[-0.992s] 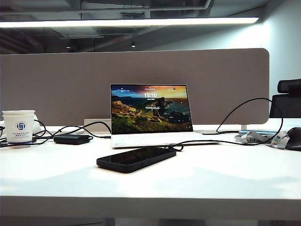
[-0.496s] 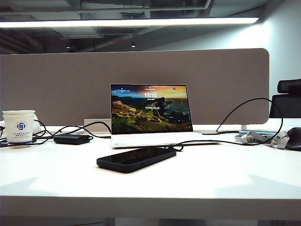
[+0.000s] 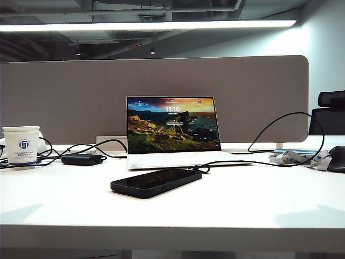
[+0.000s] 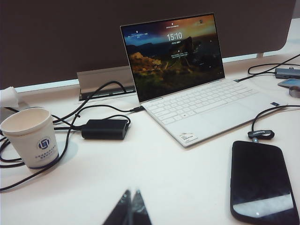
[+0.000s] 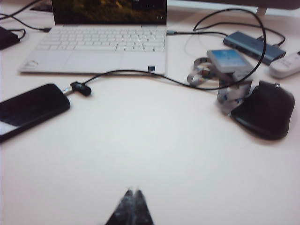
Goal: Pick up the black phone, pick up the charger plug, insert the charger plug into the phone's charging port, and finally place the connected phone back on the desk.
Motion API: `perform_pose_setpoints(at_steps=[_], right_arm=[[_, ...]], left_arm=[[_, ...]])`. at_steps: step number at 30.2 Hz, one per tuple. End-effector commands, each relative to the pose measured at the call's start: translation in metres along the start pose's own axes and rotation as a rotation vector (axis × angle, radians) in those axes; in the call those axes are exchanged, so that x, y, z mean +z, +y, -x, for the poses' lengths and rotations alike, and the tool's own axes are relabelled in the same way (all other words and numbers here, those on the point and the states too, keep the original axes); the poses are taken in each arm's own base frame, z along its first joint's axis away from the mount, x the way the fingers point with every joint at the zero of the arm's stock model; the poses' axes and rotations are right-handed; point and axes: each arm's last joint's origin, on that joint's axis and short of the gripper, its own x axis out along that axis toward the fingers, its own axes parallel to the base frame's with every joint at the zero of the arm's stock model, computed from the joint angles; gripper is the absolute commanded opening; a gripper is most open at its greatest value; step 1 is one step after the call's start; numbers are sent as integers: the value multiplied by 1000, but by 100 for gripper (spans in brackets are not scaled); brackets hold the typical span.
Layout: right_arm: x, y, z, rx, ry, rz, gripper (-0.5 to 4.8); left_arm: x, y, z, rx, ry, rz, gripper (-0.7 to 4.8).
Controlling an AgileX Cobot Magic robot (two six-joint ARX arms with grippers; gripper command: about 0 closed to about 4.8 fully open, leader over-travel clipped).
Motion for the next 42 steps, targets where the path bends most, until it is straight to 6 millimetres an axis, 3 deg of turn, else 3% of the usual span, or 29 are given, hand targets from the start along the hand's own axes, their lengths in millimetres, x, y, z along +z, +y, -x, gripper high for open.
perform_pose_setpoints(at_steps=[1, 10, 18, 27, 42], right_arm=[[1, 0, 1, -2, 2, -3, 1], [1, 0, 1, -2, 1, -3, 1], [1, 0, 1, -2, 1, -3, 1], [1, 0, 1, -2, 1, -3, 1], [0, 0, 2, -1, 5, -3, 1]], left_arm=[[3, 0, 0, -3, -31, 7, -6], [6, 1, 3, 11, -58, 10, -6], [9, 20, 14, 149, -116, 3, -6], [-7, 38, 21, 300, -44, -2, -6], [-34, 29, 11, 228, 17, 6, -6]])
